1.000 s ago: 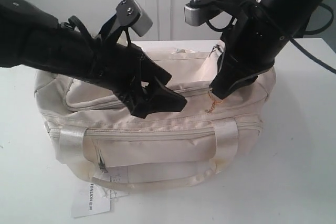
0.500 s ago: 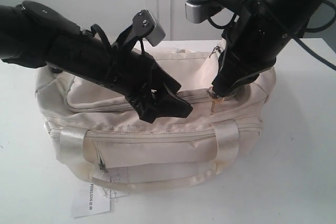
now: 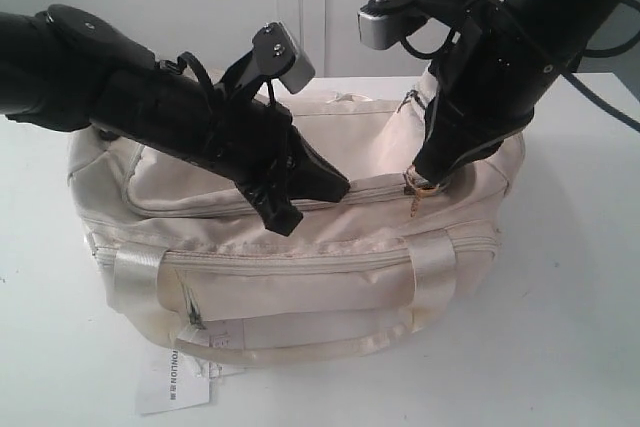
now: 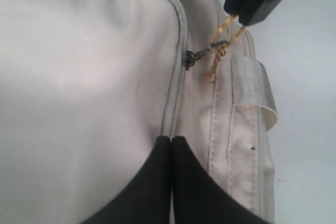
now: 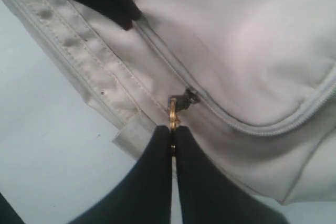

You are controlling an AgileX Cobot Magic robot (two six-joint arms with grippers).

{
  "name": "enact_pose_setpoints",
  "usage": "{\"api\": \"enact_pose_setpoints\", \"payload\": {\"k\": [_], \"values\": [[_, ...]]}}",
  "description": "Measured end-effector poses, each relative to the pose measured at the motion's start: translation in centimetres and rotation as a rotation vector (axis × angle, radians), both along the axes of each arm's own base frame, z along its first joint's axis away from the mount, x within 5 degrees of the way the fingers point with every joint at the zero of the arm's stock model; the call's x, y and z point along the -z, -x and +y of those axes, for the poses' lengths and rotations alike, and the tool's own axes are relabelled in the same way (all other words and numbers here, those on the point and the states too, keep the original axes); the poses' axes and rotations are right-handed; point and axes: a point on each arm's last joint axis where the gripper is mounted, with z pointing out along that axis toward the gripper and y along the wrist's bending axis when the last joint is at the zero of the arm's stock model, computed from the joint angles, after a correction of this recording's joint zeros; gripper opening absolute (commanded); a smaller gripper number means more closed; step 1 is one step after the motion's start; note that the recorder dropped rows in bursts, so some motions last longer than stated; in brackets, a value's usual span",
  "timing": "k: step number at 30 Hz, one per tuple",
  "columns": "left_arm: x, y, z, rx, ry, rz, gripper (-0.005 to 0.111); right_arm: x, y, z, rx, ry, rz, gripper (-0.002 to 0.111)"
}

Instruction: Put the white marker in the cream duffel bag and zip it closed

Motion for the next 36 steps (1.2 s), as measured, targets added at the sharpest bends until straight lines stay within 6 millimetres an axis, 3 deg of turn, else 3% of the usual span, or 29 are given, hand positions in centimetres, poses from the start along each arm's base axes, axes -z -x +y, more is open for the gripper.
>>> {"api": "enact_pose_setpoints", "payload": {"k": [3,5,10,12,29,33,34,35,36], "values": [[-0.8,0.3,0.2,0.002,0.003,-0.025,0.004,0.1,-0.1,-0.3,0.0,0.033,-0.009,0.0],[-1.6,0.5,0.4,-0.007,0.008,-0.054,0.018,0.1,-0.1,-0.3,0.001,0.039,-0.011,0.0],[-2.8,0.8,0.7,-0.012,0.007,-0.111,0.083,0.1,-0.1,-0.3,0.004,0.039,-0.01,0.0],[-2.7,0.9,0.6,0.0,0.003,-0.108,0.09,0.1,-0.1,-0.3,0.004,0.037,-0.009,0.0],[2.2,-0.8,0.0,0.008,-0.074,0.004,0.077,0.0,0.0,-0.1,0.008,0.009,-0.001,0.0],[2.6,-1.1,0.0,-0.004,-0.085,-0.001,0.052,0.0,0.0,-0.1,0.008,0.009,-0.001,0.0],[2.7,-1.1,0.0,-0.007,-0.088,-0.003,0.03,0.0,0.0,-0.1,0.008,0.009,-0.001,0.0],[2.8,-1.3,0.0,-0.017,-0.091,-0.007,0.02,0.0,0.0,-0.1,0.008,0.009,-0.001,0.0],[2.8,-1.3,0.0,-0.017,-0.091,-0.008,-0.001,0.0,0.0,-0.1,0.008,0.009,-0.001,0.0]]}}
